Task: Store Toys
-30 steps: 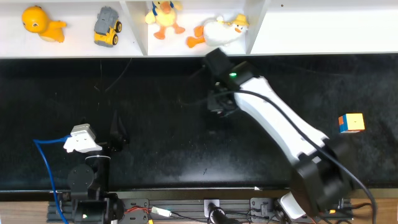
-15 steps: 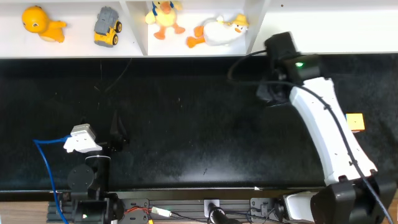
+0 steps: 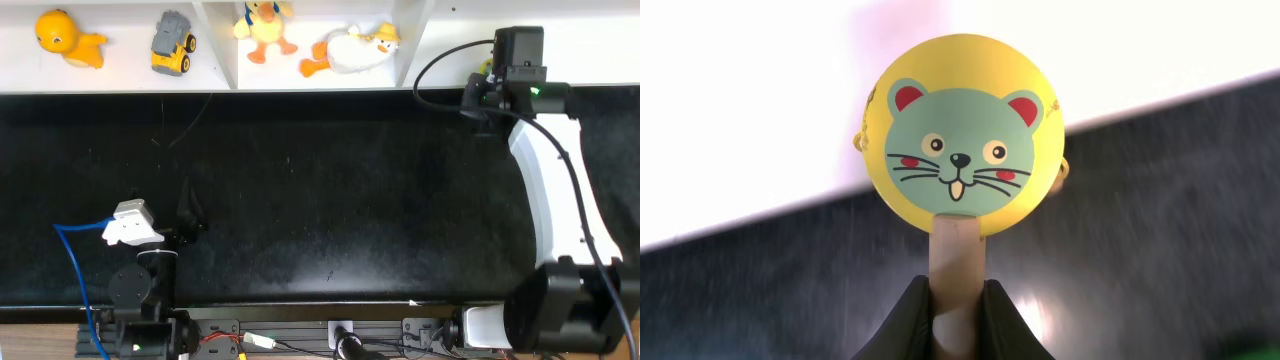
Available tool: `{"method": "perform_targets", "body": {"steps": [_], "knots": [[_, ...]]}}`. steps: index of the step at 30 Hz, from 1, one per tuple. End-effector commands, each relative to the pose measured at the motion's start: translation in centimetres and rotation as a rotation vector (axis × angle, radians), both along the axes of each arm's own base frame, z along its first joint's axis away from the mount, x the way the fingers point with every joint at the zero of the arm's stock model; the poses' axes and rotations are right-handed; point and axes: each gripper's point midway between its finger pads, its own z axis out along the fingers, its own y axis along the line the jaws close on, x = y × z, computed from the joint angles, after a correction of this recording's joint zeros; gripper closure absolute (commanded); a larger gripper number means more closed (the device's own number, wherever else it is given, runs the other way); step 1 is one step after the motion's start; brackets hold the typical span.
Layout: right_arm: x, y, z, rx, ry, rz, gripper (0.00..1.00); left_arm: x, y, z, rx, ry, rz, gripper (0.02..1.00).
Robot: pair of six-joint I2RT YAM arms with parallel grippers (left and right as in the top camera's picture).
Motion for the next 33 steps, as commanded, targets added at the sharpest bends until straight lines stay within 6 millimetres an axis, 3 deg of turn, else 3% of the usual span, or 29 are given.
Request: {"method": "perform_targets", "body": {"steps": [1,13,22,30,33], "knots": [[2.5,-0.1,-0.8,-0.033,-0.027,0.059,0.961,0.0,0.2,0.1,-0.017,-0.011,0.011,0.02],[8.4,2.9,-2.4,0.068,-0.182,0.213,0.954,0.0,0.2,0.1,-0.017,-0.011,0.011,0.02],[10.3,4.4,-1.5,0.048,-0.268,0.288,0.956,0.0,0.2,0.1,-0.017,-0.011,0.011,0.023],[10.2,4.8,-1.5,0.032,-0.262,0.319,0.952,0.0,0.2,0.1,-0.017,-0.011,0.011,0.02],[10.2,4.8,-1.5,0.033,-0.261,0.319,0.562,0.0,0.2,0.1,-0.017,-0.011,0.011,0.02]]}}
